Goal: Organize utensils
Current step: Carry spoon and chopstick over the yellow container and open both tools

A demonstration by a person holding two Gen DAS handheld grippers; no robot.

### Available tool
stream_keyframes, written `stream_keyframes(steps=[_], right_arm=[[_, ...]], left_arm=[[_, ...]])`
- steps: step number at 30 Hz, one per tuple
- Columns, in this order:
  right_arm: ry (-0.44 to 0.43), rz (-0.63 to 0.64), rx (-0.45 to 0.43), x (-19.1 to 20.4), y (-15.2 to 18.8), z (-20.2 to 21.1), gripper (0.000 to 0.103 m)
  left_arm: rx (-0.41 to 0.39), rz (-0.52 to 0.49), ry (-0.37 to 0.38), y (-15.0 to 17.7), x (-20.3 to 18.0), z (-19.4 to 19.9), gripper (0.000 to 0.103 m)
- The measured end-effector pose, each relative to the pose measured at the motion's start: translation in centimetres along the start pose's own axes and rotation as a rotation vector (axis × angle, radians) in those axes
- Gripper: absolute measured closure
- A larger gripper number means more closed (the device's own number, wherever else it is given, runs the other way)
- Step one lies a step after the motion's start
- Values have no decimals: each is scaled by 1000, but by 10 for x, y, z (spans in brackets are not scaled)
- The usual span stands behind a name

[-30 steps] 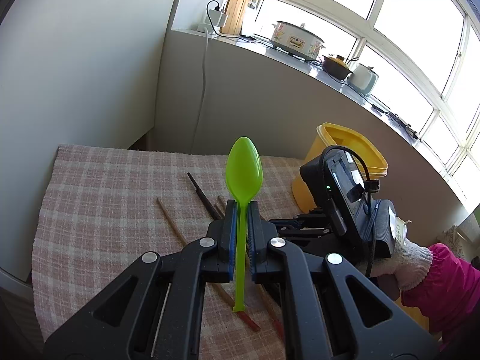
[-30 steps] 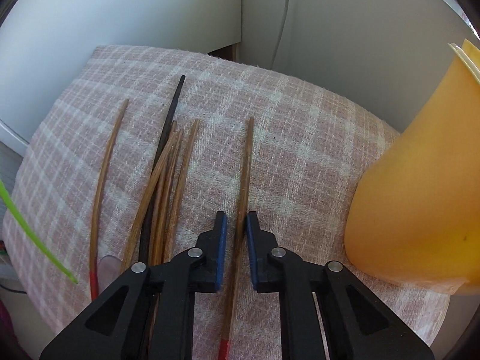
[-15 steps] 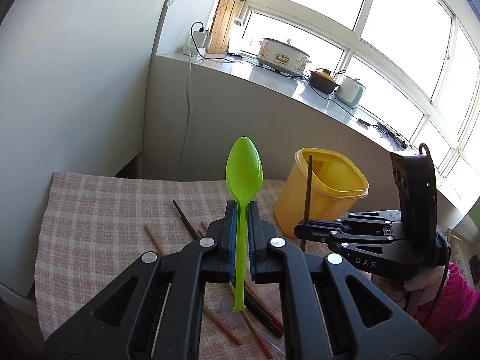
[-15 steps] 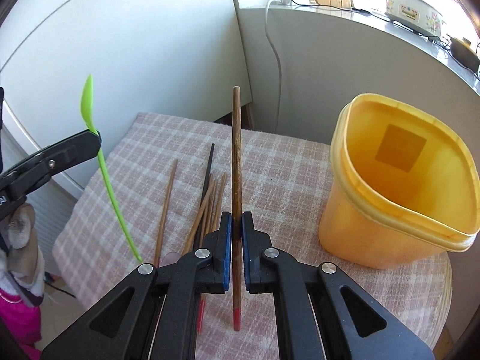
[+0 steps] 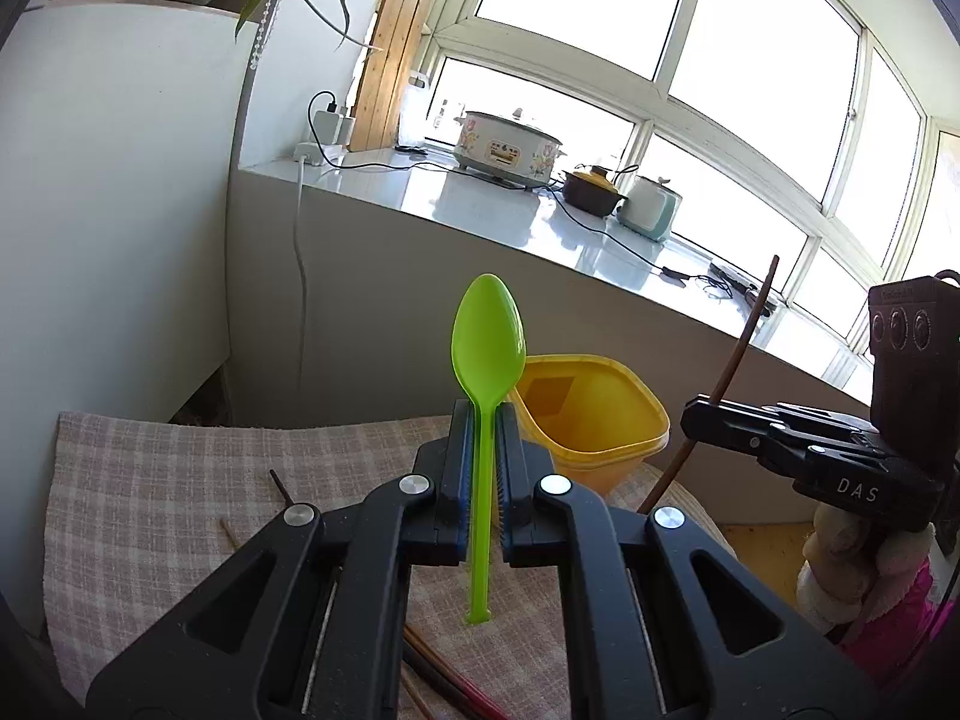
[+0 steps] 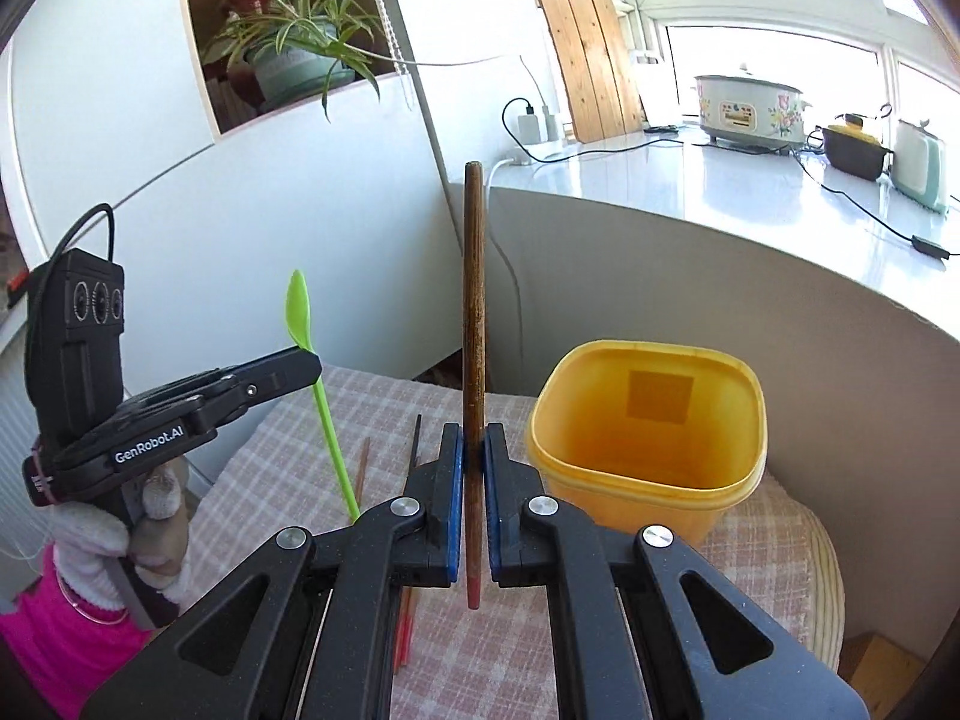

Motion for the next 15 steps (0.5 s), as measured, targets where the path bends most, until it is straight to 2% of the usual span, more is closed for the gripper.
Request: stream_keyframes(steps=[15], right_arm=[[113, -15, -182, -40, -54, 54, 98]], left_arm=[[-58, -14, 53, -48, -41, -24, 98]])
Point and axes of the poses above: each gripper's, at about its wrist camera, not at the fingertips, and z roughly against the way its jaws point, x to its left, y to its underside, the point moved 9 cm from there along -z, roughly the way its jaws point, and after that the axes turned 5 degrees about -y, right-handed, at the moved point
